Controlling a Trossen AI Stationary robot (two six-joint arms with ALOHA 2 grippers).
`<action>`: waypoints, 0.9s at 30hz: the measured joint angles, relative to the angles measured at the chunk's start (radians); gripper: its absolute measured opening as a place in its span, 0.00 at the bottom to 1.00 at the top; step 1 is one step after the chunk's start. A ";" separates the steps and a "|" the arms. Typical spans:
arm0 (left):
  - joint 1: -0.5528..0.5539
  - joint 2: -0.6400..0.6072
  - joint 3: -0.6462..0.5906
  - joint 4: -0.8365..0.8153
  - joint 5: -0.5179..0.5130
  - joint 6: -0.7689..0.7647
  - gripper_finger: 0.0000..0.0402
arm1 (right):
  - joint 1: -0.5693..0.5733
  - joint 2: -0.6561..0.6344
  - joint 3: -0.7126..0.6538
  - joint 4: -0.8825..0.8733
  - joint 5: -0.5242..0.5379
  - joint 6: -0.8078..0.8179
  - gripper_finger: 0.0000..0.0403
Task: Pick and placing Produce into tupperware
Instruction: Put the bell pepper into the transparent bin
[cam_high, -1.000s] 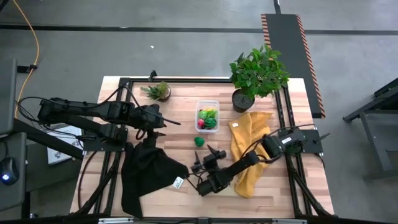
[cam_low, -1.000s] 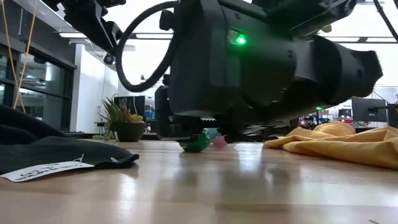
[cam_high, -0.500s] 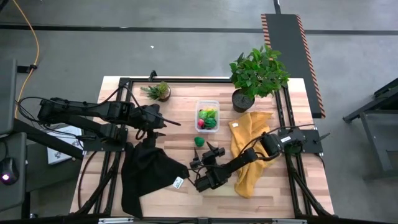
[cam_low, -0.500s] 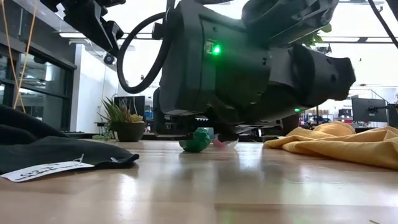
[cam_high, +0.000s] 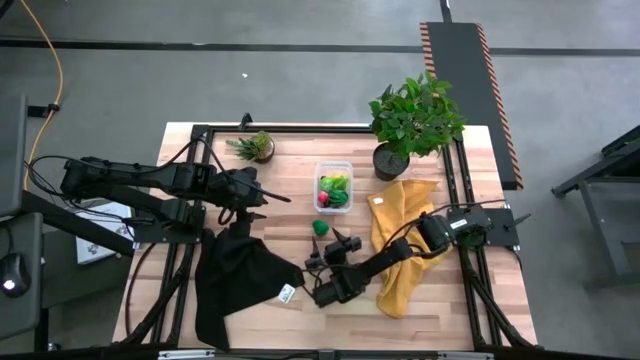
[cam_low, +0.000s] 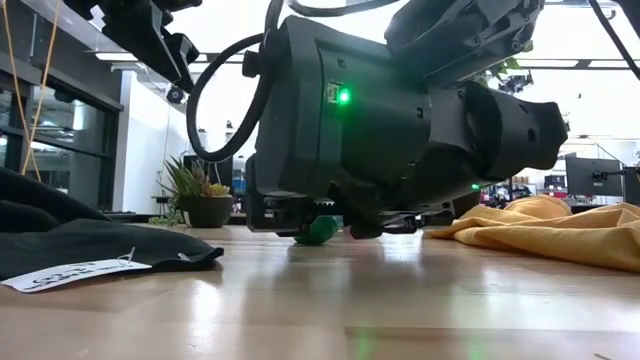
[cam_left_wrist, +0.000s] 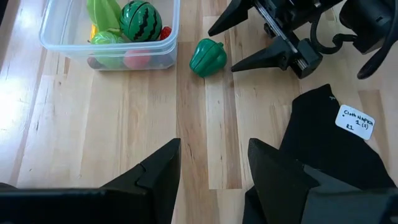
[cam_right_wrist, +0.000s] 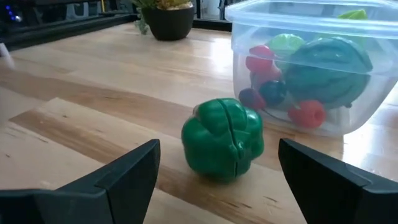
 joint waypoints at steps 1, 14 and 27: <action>0.000 0.000 0.000 0.000 0.000 0.000 0.44 | 0.000 0.000 0.000 0.000 -0.004 0.003 0.79; 0.000 0.000 0.000 0.000 0.000 0.000 0.44 | -0.018 0.000 0.000 0.000 -0.017 0.005 0.79; 0.000 0.000 0.000 0.000 0.000 -0.001 0.44 | -0.039 0.000 0.000 0.048 -0.049 -0.098 0.79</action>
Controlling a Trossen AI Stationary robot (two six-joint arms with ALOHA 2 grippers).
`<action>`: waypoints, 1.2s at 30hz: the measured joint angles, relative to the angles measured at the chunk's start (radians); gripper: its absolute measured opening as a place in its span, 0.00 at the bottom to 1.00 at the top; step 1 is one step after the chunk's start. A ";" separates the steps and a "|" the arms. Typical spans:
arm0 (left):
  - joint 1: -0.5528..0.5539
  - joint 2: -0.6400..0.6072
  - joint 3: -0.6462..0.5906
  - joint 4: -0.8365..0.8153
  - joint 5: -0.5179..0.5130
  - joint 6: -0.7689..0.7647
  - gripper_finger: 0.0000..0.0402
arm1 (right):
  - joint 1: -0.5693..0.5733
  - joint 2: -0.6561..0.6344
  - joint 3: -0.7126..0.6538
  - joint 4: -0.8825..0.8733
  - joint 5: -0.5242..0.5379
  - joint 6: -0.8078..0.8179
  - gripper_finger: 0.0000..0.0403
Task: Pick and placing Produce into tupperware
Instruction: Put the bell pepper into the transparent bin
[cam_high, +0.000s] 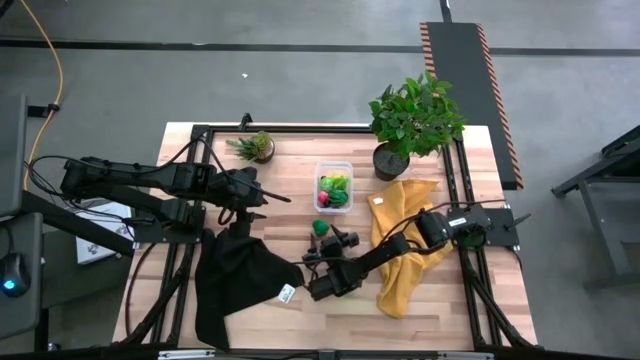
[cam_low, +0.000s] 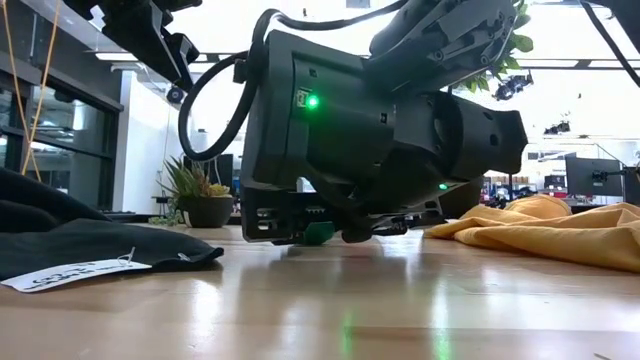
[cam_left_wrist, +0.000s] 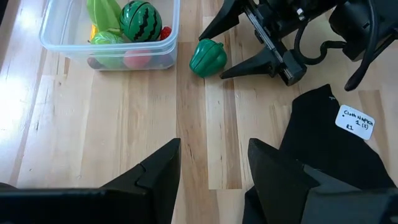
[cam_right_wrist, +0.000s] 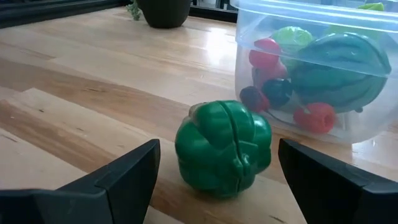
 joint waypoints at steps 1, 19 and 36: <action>0.000 0.000 0.000 0.000 0.000 0.000 0.44 | -0.002 0.000 0.000 0.000 -0.001 0.000 0.79; 0.000 0.000 0.000 0.000 0.000 0.000 0.44 | -0.034 0.000 0.000 0.009 -0.037 0.002 0.79; 0.000 0.000 0.000 0.000 0.000 0.000 0.44 | -0.040 0.000 0.000 0.009 -0.060 0.000 0.67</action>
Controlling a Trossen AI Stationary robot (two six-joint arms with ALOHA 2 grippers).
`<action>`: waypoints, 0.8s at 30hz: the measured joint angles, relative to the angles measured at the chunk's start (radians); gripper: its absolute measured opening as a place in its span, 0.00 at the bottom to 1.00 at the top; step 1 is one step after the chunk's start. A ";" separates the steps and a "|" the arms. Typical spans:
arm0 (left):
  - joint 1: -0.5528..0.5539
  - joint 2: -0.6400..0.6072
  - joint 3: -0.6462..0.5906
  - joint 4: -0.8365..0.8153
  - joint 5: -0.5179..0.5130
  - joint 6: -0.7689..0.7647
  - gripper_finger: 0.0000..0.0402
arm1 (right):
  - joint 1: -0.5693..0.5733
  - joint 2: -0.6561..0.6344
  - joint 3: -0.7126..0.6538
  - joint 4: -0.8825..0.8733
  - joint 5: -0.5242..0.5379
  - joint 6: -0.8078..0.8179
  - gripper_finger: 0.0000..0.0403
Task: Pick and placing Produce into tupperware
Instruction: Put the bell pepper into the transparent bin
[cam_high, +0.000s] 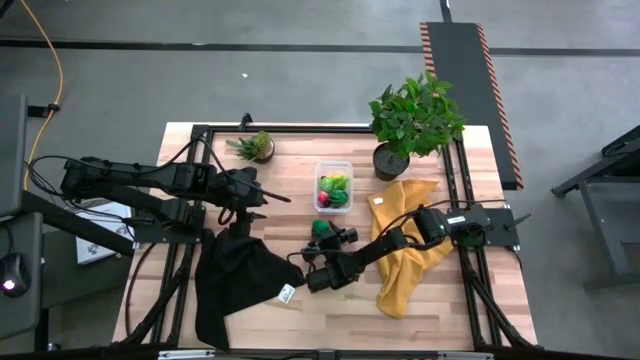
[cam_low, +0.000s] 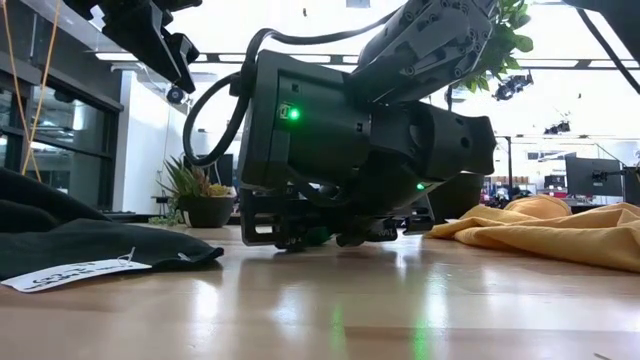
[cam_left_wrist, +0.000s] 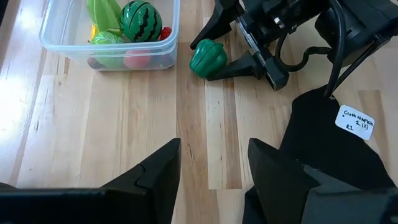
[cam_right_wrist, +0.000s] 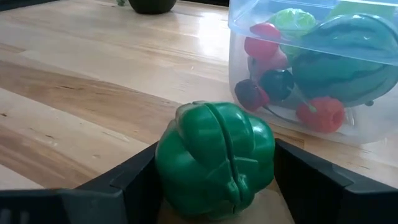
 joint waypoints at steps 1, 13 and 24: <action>0.000 0.000 0.000 0.000 0.000 0.000 0.44 | 0.000 0.000 0.000 0.000 0.000 0.000 0.66; 0.000 0.000 0.000 0.000 0.000 0.000 0.44 | 0.000 0.000 0.000 0.008 -0.007 -0.001 0.55; 0.000 0.000 0.000 0.000 0.000 0.000 0.44 | 0.002 0.000 0.000 0.028 -0.011 -0.001 0.52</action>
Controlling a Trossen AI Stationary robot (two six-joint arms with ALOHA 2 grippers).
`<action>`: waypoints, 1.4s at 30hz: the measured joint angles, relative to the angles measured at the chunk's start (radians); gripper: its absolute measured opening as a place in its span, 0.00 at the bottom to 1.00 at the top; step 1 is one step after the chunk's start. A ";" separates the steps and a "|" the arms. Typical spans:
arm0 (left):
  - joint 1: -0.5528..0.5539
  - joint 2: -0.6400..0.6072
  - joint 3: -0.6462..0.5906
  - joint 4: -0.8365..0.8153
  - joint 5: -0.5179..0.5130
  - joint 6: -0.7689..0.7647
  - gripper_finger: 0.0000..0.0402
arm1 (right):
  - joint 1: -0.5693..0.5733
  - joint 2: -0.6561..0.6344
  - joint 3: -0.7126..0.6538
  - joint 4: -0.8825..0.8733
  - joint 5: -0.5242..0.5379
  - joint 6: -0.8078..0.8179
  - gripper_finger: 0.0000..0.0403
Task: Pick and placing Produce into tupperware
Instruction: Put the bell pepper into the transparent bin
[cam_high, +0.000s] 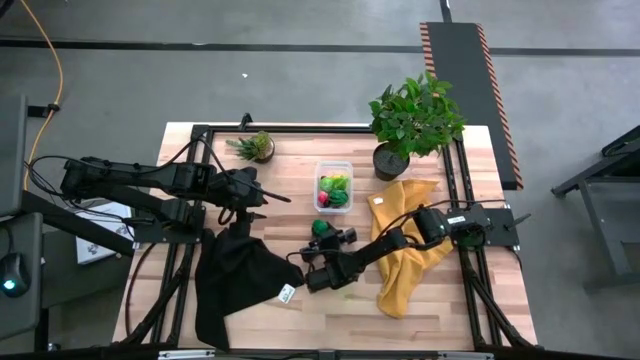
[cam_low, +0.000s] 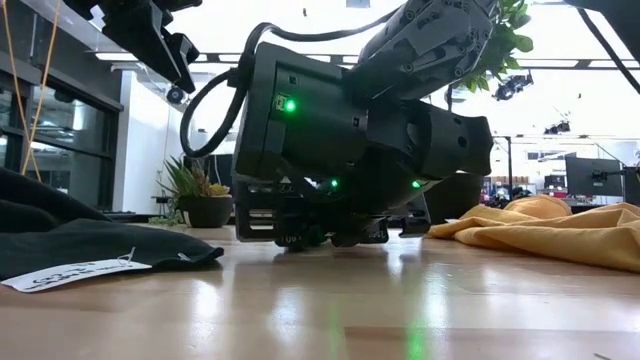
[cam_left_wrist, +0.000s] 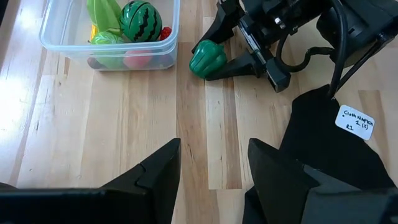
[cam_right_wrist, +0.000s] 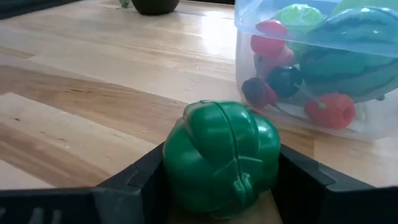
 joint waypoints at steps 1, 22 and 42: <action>0.000 0.000 0.000 0.000 0.000 0.000 0.44 | 0.002 0.000 0.000 0.009 -0.001 0.000 0.52; 0.000 0.000 0.000 0.001 -0.020 0.002 0.44 | 0.079 -0.027 0.002 0.092 0.051 -0.030 0.52; 0.000 0.000 0.000 0.008 -0.026 -0.011 0.44 | 0.067 -0.206 0.002 0.055 0.092 -0.237 0.52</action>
